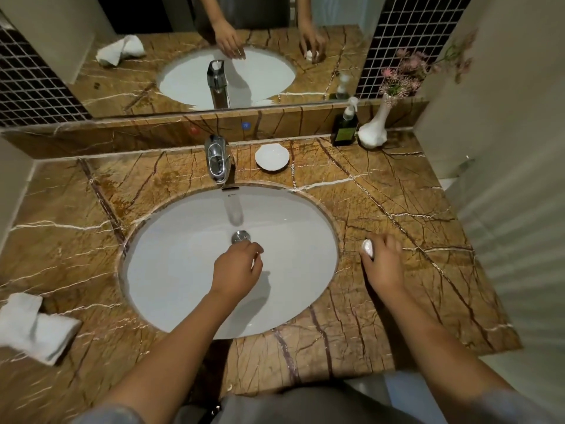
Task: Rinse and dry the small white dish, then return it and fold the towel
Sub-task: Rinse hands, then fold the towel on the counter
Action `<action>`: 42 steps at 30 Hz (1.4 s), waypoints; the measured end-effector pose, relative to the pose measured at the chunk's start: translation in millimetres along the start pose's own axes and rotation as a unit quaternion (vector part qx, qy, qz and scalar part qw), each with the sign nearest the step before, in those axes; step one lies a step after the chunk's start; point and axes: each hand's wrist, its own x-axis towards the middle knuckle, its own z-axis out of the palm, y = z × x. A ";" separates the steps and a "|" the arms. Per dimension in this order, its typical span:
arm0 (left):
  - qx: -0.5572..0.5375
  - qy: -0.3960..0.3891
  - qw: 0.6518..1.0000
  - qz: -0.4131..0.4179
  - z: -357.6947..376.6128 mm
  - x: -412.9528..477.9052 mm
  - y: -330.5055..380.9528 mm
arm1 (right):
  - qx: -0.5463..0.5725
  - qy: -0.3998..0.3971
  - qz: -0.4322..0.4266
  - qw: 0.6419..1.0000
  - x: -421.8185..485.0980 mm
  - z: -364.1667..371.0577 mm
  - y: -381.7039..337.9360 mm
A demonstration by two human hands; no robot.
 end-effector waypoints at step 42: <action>0.015 -0.062 0.995 -0.076 8.1 114.2 -70.7 | 0.008 -0.101 -0.188 0.977 221.3 75.6 -238.6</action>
